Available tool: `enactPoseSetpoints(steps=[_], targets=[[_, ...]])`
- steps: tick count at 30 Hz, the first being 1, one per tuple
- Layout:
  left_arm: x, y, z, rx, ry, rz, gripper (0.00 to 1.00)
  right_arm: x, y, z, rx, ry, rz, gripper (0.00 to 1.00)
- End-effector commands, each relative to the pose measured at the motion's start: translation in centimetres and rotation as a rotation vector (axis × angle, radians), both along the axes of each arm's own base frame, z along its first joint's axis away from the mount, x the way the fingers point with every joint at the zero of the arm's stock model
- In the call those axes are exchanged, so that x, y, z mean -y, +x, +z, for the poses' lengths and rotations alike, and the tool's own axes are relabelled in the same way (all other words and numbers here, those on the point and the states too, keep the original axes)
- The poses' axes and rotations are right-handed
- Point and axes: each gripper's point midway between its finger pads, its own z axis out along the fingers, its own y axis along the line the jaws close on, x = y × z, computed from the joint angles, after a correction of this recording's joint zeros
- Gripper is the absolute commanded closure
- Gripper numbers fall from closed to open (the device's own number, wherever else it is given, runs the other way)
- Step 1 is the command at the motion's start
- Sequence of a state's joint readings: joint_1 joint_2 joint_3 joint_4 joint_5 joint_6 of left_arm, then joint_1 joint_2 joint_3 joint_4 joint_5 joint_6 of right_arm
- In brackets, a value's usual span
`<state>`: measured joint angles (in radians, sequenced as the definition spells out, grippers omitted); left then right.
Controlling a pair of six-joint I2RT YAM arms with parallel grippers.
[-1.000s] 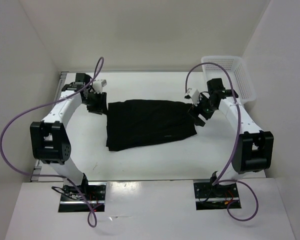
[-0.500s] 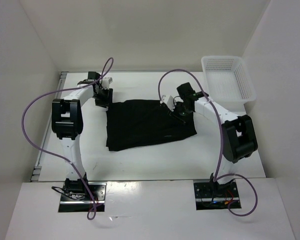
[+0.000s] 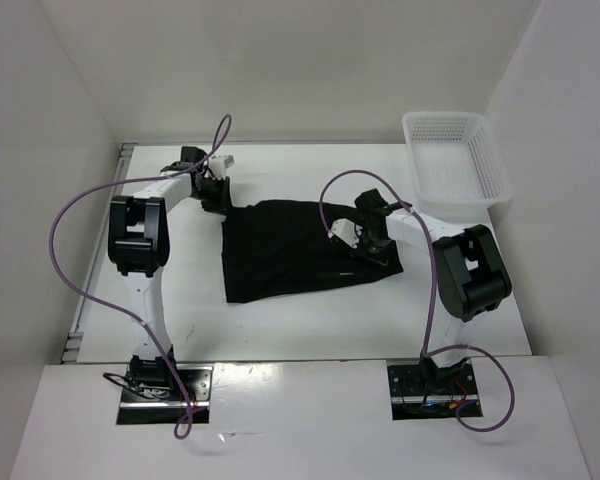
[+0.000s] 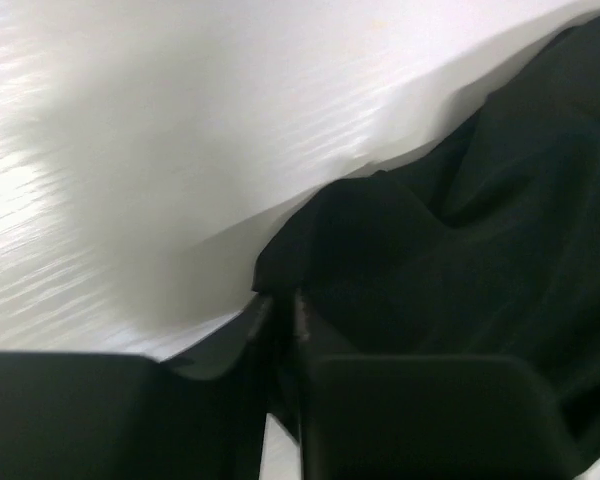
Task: Fold and stack the shorts
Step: Fold the shorts
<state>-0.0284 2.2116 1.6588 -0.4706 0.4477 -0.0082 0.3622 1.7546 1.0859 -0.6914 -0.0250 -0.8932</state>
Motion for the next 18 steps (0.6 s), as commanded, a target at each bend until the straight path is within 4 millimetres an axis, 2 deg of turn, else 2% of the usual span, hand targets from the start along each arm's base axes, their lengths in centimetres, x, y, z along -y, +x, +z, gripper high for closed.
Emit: enactPoseSetpoints(steps=[1, 3, 6, 9, 10, 12, 13, 14, 16, 18], targets=[[1.2, -2.5, -3.4, -0.107, -0.028, -0.037, 0.88, 0.5, 1.8, 0.0, 0.082, -0.049, 0.025, 1.00], [1.2, -2.5, -3.4, -0.107, -0.028, -0.037, 0.98, 0.2, 2.4, 0.5, 0.100, -0.040, 0.016, 1.00], [0.4, -1.6, -2.8, -0.077, 0.017, -0.016, 1.00, -0.9, 3.7, 1.9, 0.143, -0.006, 0.002, 1.00], [-2.1, 0.2, -1.7, -0.032, 0.072, 0.045, 1.00, -2.1, 4.4, 4.0, 0.206, 0.025, 0.012, 1.00], [-3.6, 1.3, -0.6, 0.004, 0.097, 0.081, 1.00, -2.5, 4.3, 4.4, 0.216, 0.030, 0.023, 1.00], [-5.2, 2.1, 0.2, 0.021, 0.114, 0.116, 1.00, -2.5, 3.8, 4.6, 0.210, 0.037, 0.026, 1.00], [-6.6, 2.6, 0.6, 0.034, 0.124, 0.145, 1.00, -2.1, 2.7, 3.9, 0.180, 0.034, 0.029, 1.00], [-7.1, 2.8, 0.9, 0.035, 0.124, 0.155, 1.00, -1.9, 2.1, 3.3, 0.163, 0.027, 0.029, 1.00], [-7.3, 3.1, 1.5, 0.044, 0.132, 0.160, 1.00, -1.2, 0.6, 2.4, 0.133, 0.014, 0.030, 1.00], [-6.9, 2.4, 2.3, 0.035, 0.116, 0.150, 1.00, -0.9, -0.2, 1.7, 0.110, 0.002, 0.041, 1.00]])
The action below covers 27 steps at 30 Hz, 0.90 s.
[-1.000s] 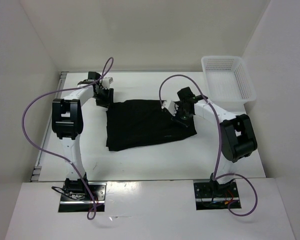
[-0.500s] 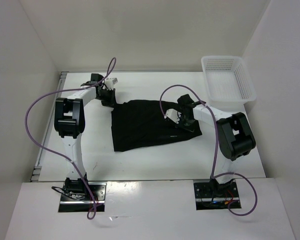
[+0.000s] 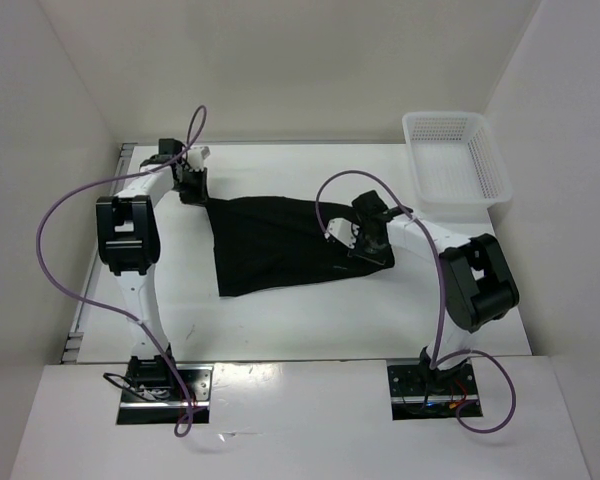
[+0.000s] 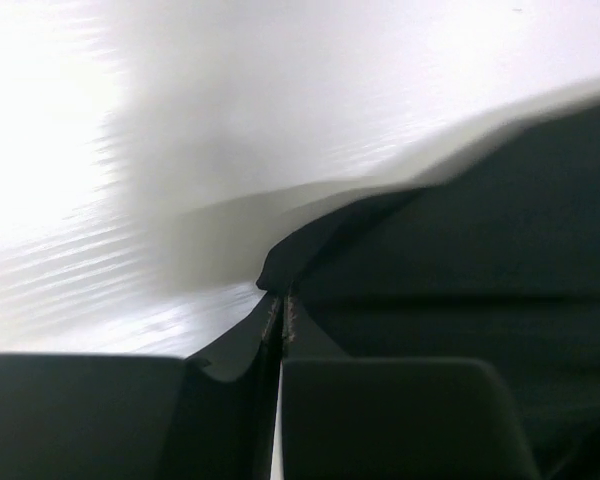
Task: Fold and stack the shorts
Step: Fold the shorts
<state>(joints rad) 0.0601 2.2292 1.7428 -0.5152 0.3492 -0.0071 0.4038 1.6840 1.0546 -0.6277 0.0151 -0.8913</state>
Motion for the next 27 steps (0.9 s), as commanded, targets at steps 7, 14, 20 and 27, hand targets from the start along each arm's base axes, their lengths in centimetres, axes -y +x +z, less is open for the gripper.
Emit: enactPoseSetpoints(steps=[7, 14, 20, 27], targets=[[1.3, -2.6, 3.0, -0.020, -0.006, -0.032, 0.60, -1.6, 1.4, 2.7, 0.077, 0.079, -0.014, 1.00], [4.3, -8.8, 12.3, 0.067, -0.023, -0.101, 0.50, -6.1, 4.4, 8.9, 0.146, 0.322, -0.086, 0.79], [7.6, -22.9, 6.0, -0.239, 0.105, -0.243, 0.49, -7.2, 4.8, 9.7, 0.154, 0.421, -0.199, 0.76], [7.7, -25.4, 0.7, -0.143, 0.380, -0.327, 0.48, -2.0, 8.7, 8.7, 0.199, 0.472, -0.512, 0.62]])
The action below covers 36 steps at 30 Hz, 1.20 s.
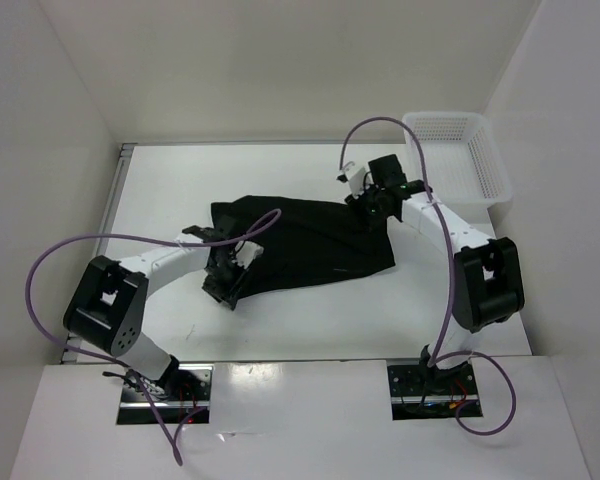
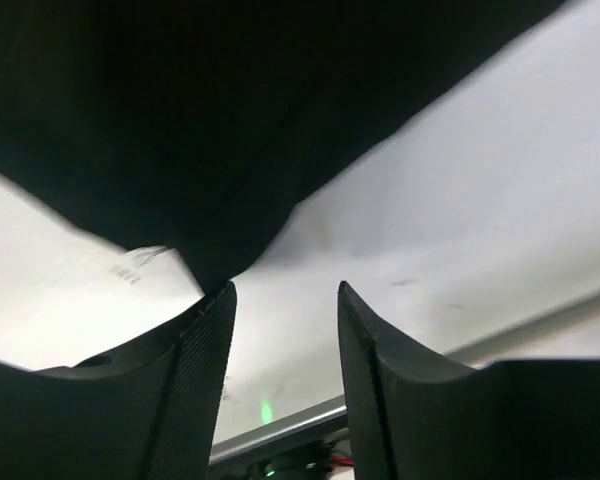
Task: Fold and stack the shorts
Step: Fold the shorts
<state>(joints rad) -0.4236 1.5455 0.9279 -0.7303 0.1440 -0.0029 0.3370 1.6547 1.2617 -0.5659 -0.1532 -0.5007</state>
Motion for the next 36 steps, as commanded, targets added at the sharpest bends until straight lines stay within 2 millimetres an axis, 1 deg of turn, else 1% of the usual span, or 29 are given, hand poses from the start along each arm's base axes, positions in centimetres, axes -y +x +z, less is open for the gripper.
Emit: enactPoseSetpoints(steps=[1, 2, 3, 4, 5, 7, 8, 10, 13, 15, 17, 18, 19, 20, 22, 23, 24, 26, 27, 28, 29, 30, 31, 32, 34, 35, 36], targets=[[-2.3, 5.1, 0.7, 0.226, 0.133, 0.059, 0.46, 2.3, 3.4, 1.1, 0.052, 0.090, -0.178, 0.62], [-2.2, 5.9, 1.1, 0.254, 0.133, 0.065, 0.46, 2.3, 3.4, 1.1, 0.052, 0.090, -0.178, 0.62], [-2.0, 6.5, 1.3, 0.269, 0.136, 0.069, 0.46, 2.7, 3.5, 1.1, 0.052, 0.090, -0.189, 0.62], [-1.6, 7.6, 2.3, 0.301, 0.121, 0.073, 0.46, 2.9, 3.0, 0.3, 0.036, 0.077, -0.181, 0.62], [-1.4, 8.0, 2.7, 0.313, 0.115, 0.075, 0.46, 2.8, 2.9, 0.3, 0.033, 0.084, -0.176, 0.62], [-0.9, 7.9, 3.0, 0.302, 0.106, 0.061, 0.48, 2.8, 2.1, -0.5, 0.013, 0.080, -0.160, 0.62], [-0.8, 7.5, 3.1, 0.282, 0.103, 0.056, 0.48, 2.6, 2.0, -0.5, 0.009, 0.090, -0.151, 0.62], [-0.5, 7.1, 3.0, 0.263, 0.082, 0.048, 0.49, 2.7, 1.1, -1.2, -0.013, 0.080, -0.130, 0.62], [-0.7, 5.5, 1.8, 0.207, 0.079, 0.037, 0.49, 2.8, 0.9, -1.2, -0.011, 0.074, -0.122, 0.62], [-1.0, 4.9, 0.3, 0.176, 0.094, 0.034, 0.49, 2.8, 0.6, -1.6, -0.020, 0.071, -0.122, 0.62], [-1.2, 5.7, -0.4, 0.202, 0.114, 0.042, 0.49, 2.9, 0.6, -1.6, -0.017, 0.067, -0.115, 0.62], [-1.4, 5.8, -0.8, 0.204, 0.127, 0.045, 0.48, 2.8, 0.8, -1.9, -0.020, 0.066, -0.115, 0.62], [-1.2, 6.5, -0.7, 0.222, 0.128, 0.048, 0.48, 3.0, 0.8, -2.3, -0.026, 0.055, -0.121, 0.62], [-1.0, 7.0, -1.0, 0.222, 0.128, 0.048, 0.48, 3.2, 1.1, -2.2, -0.014, 0.047, -0.129, 0.62], [-0.7, 7.7, -0.7, 0.234, 0.123, 0.050, 0.48, 3.4, 1.4, -2.5, -0.007, 0.033, -0.129, 0.62], [-0.4, 7.5, -0.9, 0.211, 0.112, 0.044, 0.48, 3.4, 1.4, -2.5, -0.007, 0.033, -0.129, 0.62], [-0.1, 7.1, -0.9, 0.194, 0.096, 0.038, 0.48, 3.5, 2.0, -2.0, 0.017, 0.030, -0.135, 0.62], [-0.4, 6.6, -1.6, 0.162, 0.110, 0.035, 0.48, 3.6, 2.3, -1.9, 0.027, 0.030, -0.152, 0.62], [-0.6, 6.0, -1.8, 0.143, 0.119, 0.033, 0.49, 3.6, 2.2, -2.2, 0.019, 0.028, -0.153, 0.62], [-0.8, 5.5, -2.4, 0.123, 0.128, 0.031, 0.51, 3.4, 2.7, -1.7, 0.035, 0.040, -0.161, 0.62], [-0.9, 5.3, -2.4, 0.115, 0.132, 0.030, 0.52, 3.3, 3.0, -1.8, 0.036, 0.040, -0.161, 0.61], [-1.1, 5.0, -2.6, 0.105, 0.137, 0.029, 0.55, 3.3, 3.0, -2.4, 0.018, 0.040, -0.168, 0.61], [-1.1, 4.6, -2.9, 0.085, 0.136, 0.026, 0.60, 3.1, 3.7, -2.3, 0.027, 0.048, -0.175, 0.61], [-1.1, 4.6, -2.9, 0.085, 0.136, 0.026, 0.72, 3.0, 4.3, -2.2, 0.036, 0.052, -0.175, 0.61], [-1.3, 4.2, -3.5, 0.056, 0.150, 0.024, 0.84, 2.7, 5.0, -2.3, 0.039, 0.061, -0.185, 0.61], [-1.2, 4.3, -3.3, 0.055, 0.150, 0.024, 0.89, 2.5, 5.8, -2.3, 0.045, 0.071, -0.195, 0.61], [-1.2, 4.3, -3.0, 0.054, 0.150, 0.023, 0.94, 2.3, 6.1, -2.4, 0.040, 0.080, -0.207, 0.61]])
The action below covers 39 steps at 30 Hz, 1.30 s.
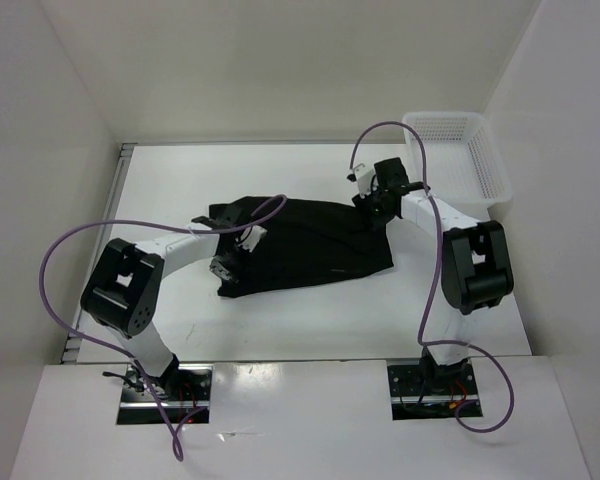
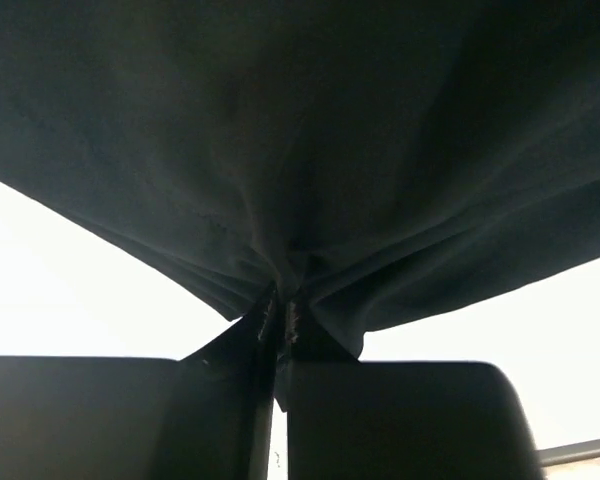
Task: Fold and stack the shorts
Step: Fold the shorts
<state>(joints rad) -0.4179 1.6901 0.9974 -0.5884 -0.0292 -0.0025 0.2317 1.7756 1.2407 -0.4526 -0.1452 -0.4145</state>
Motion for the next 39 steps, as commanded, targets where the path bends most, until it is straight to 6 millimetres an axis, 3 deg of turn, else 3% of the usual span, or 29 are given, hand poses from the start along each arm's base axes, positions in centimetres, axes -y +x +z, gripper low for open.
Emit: enactPoseSetpoints(steps=[1, 6, 8, 9, 16, 23, 26, 27, 30, 33, 34, 35, 39], targets=[[-0.4, -1.3, -0.5, -0.067, 0.029, -0.007, 0.96, -1.2, 4.2, 2.3, 0.116, 0.044, -0.045, 0.61], [-0.4, -0.2, 4.1, 0.022, 0.015, -0.001, 0.99, -1.5, 5.1, 0.4, 0.082, 0.066, -0.103, 0.67], [-0.7, -0.8, 5.0, 0.018, 0.017, -0.001, 0.98, -1.6, 5.2, 0.1, 0.080, 0.073, -0.113, 0.70], [-0.8, -0.6, 5.6, 0.031, 0.021, 0.001, 0.98, -1.4, 5.1, -1.1, 0.054, 0.065, -0.134, 0.70], [-0.9, -3.4, 5.0, -0.076, 0.006, -0.011, 0.99, 0.9, 6.3, -3.9, 0.071, -0.044, -0.240, 0.77], [-2.3, -7.7, 3.0, -0.208, 0.033, -0.013, 0.97, 1.9, 7.5, -3.2, 0.118, -0.072, -0.313, 0.81], [-2.6, -8.4, 1.5, -0.235, 0.045, -0.012, 0.87, 1.1, 7.8, -2.7, 0.116, -0.054, -0.260, 0.73], [-2.6, -8.4, 1.5, -0.235, 0.045, -0.012, 0.81, 0.0, 8.0, -1.7, 0.121, -0.007, -0.211, 0.57], [-1.9, -7.0, 1.6, -0.204, 0.031, -0.013, 0.70, -2.4, 7.9, 2.3, 0.142, 0.099, -0.108, 0.37], [-1.1, -5.5, 2.7, -0.162, 0.001, -0.016, 0.63, -3.3, 7.5, 6.6, 0.190, 0.147, -0.047, 0.34], [-0.8, -4.9, 3.3, -0.138, -0.009, -0.017, 0.62, -3.2, 7.0, 7.1, 0.192, 0.133, -0.016, 0.34], [-0.6, -4.5, 3.6, -0.124, -0.015, -0.018, 0.61, -3.1, 6.8, 9.1, 0.229, 0.131, -0.001, 0.34], [0.6, -2.5, 6.7, -0.058, -0.075, -0.017, 0.61, -5.5, 3.7, 12.3, 0.253, 0.106, 0.168, 0.33]])
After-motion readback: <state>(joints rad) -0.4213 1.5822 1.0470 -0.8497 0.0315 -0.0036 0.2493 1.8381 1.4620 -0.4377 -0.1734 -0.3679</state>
